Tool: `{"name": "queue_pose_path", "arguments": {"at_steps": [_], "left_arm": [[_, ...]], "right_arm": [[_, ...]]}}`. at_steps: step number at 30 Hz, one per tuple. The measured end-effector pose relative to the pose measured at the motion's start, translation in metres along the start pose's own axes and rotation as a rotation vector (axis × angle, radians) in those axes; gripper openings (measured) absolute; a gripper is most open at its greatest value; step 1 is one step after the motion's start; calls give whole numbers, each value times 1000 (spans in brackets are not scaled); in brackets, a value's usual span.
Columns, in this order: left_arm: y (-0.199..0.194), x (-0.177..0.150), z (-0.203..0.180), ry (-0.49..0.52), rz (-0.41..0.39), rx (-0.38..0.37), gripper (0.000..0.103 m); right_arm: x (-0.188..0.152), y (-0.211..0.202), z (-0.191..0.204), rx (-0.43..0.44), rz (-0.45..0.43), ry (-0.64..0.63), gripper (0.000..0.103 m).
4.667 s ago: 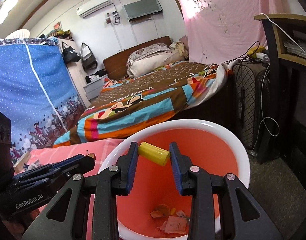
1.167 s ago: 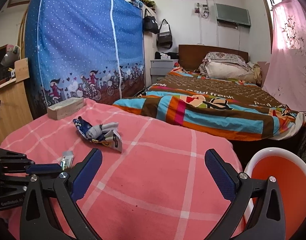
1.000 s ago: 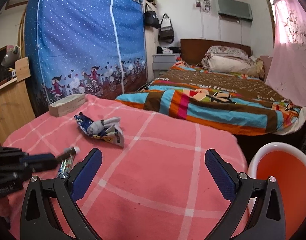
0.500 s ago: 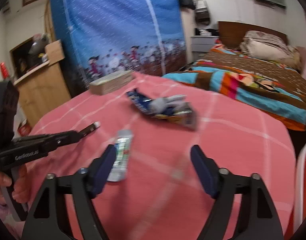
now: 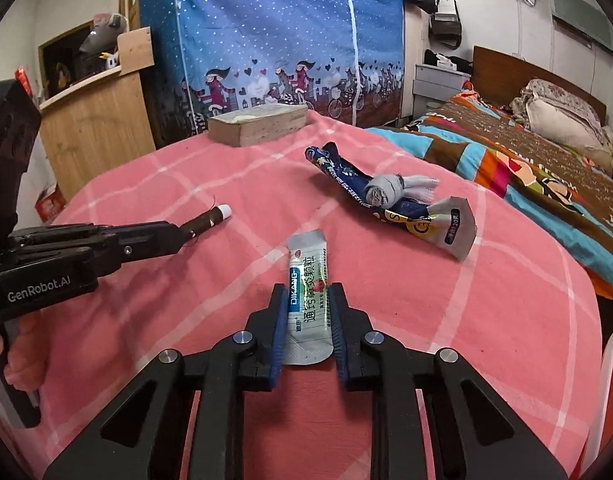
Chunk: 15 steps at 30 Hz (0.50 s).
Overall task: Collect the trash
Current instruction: 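Grasp the brown tube with the left tool while the right tool grasps the white-green packet, then carry the brown tube and white-green packet over the orange bucket with both tools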
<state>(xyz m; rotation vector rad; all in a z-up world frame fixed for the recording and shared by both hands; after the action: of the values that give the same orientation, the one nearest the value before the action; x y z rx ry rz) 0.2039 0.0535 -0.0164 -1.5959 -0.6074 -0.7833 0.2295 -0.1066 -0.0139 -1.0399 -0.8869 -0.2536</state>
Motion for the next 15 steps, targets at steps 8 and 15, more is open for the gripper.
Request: {"name": "queue_pose_path", "arguments": {"at_steps": [8, 15], "left_arm": [[-19, 12, -22, 77, -130, 15, 12], [-46, 33, -53, 149, -350, 0, 13]], "right_arm": [[7, -38, -6, 10, -203, 7, 18], [19, -91, -25, -33, -466, 24, 18]]}}
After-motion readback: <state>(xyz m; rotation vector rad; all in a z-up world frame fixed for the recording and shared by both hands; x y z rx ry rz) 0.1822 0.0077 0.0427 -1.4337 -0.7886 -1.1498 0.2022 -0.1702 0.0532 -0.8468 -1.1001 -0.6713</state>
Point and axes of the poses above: each gripper's, at about its wrist camera, not at the fingertips, and y roughly the way its jaws point, z to its left, x to its top, the point moved 3 cm from there along y, roughly the way its jaws point, and after that the axes turned 13 degrees about y, right-handed, at the moved point
